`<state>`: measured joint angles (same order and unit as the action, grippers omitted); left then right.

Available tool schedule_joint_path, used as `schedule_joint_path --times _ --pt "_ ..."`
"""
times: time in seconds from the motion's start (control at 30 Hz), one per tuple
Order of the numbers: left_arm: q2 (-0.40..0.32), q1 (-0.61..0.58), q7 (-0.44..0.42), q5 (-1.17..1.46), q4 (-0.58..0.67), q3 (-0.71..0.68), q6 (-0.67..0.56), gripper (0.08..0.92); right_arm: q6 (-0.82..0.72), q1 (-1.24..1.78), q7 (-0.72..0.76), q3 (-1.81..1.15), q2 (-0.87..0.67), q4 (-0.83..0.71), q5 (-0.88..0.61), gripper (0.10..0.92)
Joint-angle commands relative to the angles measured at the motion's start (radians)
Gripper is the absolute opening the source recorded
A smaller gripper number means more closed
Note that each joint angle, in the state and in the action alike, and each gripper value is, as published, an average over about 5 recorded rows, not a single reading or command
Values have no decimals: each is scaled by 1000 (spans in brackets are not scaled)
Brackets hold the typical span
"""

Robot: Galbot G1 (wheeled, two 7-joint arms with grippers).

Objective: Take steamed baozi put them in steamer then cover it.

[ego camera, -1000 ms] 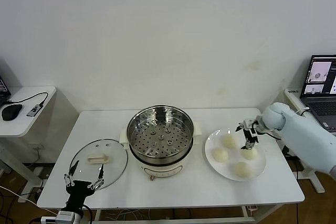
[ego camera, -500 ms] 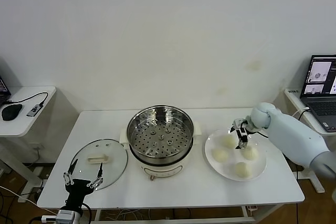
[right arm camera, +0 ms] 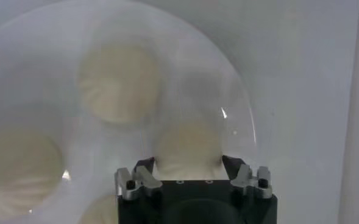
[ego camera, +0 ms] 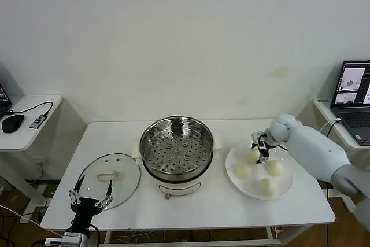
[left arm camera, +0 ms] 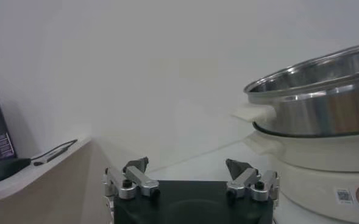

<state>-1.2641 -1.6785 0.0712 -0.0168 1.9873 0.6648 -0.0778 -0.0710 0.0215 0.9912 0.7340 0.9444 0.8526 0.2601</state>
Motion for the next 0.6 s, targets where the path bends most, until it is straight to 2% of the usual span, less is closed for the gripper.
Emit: schedule_joint_path --times 0.03,0.33,0.6 --pt "3 -2 -1 -3 -2 -1 -1 823 -22 -16 6 24 -7 10 -13 581" --pt "-1 8 5 -11 -11 -6 1 823 -63 -138 8 137 -109 182 -186 539" --pt "1 24 9 41 -16 -23 52 823 -44 -406 6 312 -191 337 -351 543"
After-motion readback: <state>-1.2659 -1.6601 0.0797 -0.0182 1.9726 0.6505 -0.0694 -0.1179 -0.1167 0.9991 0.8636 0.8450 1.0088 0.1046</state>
